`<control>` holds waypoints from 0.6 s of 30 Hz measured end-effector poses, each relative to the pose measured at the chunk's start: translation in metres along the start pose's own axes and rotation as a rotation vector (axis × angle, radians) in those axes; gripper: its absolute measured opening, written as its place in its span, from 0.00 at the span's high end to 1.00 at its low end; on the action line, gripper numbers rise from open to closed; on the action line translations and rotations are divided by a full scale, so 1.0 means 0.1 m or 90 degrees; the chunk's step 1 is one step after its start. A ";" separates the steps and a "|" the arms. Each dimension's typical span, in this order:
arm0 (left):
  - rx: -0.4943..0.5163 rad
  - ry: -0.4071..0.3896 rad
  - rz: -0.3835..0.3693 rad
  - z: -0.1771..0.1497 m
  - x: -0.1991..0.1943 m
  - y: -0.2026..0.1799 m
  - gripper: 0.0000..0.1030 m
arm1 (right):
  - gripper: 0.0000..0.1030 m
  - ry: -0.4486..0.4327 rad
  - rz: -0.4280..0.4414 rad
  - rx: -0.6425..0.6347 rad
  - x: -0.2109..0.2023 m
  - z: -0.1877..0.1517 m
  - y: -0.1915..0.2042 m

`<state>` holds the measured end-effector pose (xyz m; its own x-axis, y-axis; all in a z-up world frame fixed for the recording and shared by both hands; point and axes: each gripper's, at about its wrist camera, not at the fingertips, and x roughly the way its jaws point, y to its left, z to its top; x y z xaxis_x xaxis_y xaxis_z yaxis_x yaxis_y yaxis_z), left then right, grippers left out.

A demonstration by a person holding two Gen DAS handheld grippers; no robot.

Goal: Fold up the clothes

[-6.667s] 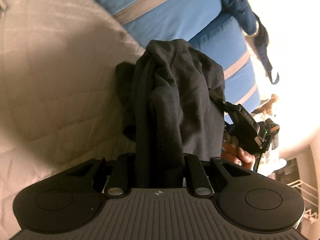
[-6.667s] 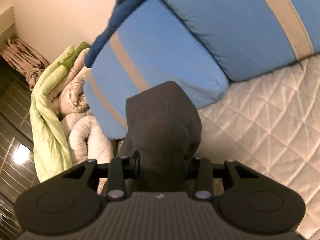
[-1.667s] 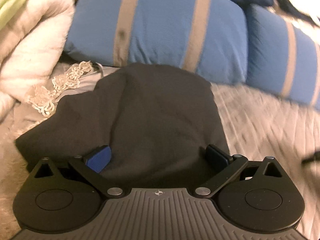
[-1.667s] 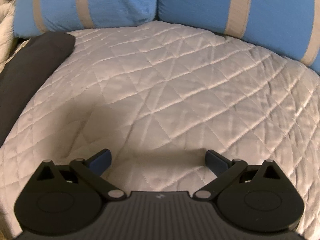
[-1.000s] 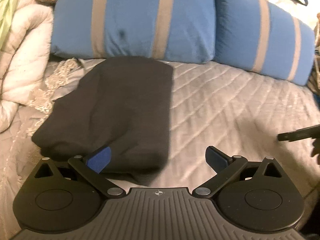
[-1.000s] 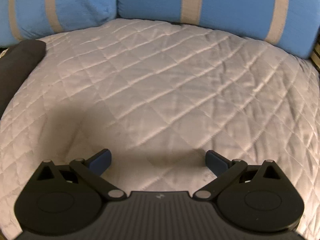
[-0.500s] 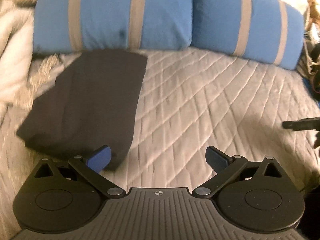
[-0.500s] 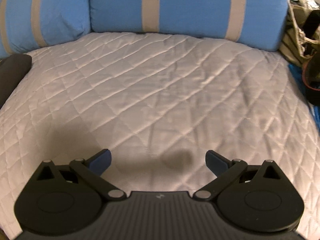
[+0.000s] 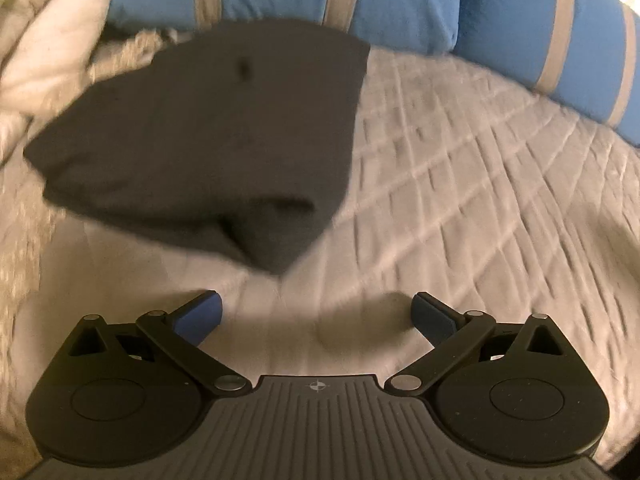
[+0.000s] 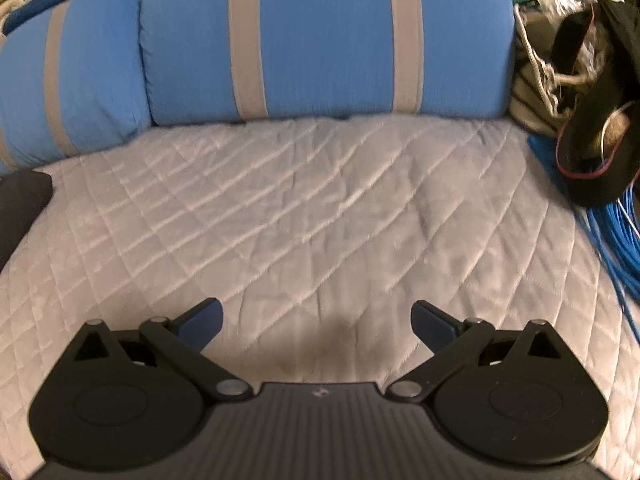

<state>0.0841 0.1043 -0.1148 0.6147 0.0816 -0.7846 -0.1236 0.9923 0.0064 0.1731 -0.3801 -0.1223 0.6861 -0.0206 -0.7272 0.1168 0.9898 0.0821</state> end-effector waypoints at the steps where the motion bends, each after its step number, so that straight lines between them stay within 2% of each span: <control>1: 0.005 -0.006 0.002 0.02 0.02 0.01 0.00 | 0.00 -0.005 0.007 -0.007 0.00 0.03 -0.01; 5: 0.011 -0.027 0.008 0.09 0.09 0.05 0.00 | 0.00 -0.030 0.022 -0.040 -0.04 0.16 -0.18; 8: 0.008 -0.050 0.015 0.09 0.13 0.04 0.00 | 0.00 -0.044 -0.004 -0.072 -0.02 0.19 -0.40; 13: 0.001 -0.101 0.041 0.05 0.19 -0.03 0.00 | 0.00 -0.032 -0.059 -0.031 0.12 0.21 -0.95; 18: -0.008 -0.135 0.057 0.02 0.18 -0.06 0.00 | 0.00 -0.037 -0.072 -0.004 0.20 0.13 -1.38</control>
<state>0.0975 0.1001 -0.1274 0.7510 0.1880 -0.6329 -0.1937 0.9792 0.0610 0.1802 -0.5190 -0.1391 0.7093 -0.1394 -0.6910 0.1908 0.9816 -0.0022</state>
